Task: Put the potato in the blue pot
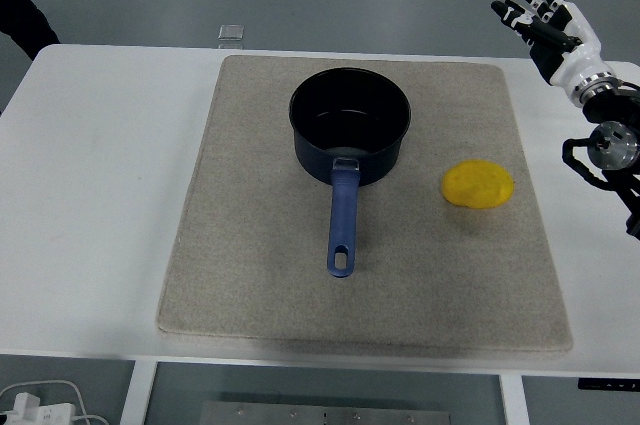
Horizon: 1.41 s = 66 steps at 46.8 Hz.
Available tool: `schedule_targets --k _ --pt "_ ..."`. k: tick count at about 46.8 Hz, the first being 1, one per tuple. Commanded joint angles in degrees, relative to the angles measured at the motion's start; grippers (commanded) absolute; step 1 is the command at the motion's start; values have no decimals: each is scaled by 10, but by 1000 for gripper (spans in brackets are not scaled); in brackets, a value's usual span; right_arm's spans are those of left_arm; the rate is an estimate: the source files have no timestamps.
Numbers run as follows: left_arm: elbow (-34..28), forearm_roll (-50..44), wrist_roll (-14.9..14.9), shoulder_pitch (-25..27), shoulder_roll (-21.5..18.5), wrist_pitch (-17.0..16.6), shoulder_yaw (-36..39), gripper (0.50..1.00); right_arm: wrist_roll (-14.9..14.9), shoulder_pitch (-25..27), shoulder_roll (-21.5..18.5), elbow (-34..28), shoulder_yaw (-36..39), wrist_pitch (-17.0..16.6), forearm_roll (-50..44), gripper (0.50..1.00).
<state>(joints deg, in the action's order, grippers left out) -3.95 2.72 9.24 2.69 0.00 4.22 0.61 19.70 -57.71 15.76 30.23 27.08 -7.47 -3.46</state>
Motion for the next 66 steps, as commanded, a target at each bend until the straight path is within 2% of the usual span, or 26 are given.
schedule_targets --k 1,58,66 --pt "0 0 1 1 0 0 0 996 1 1 -1 0 0 1 -1 930" --pt "-3 0 1 2 0 0 1 996 1 1 -20 0 -2 4 -4 930" --pt "-1 0 1 2 0 0 2 996 1 8 -7 8 -11 -24 -12 930"
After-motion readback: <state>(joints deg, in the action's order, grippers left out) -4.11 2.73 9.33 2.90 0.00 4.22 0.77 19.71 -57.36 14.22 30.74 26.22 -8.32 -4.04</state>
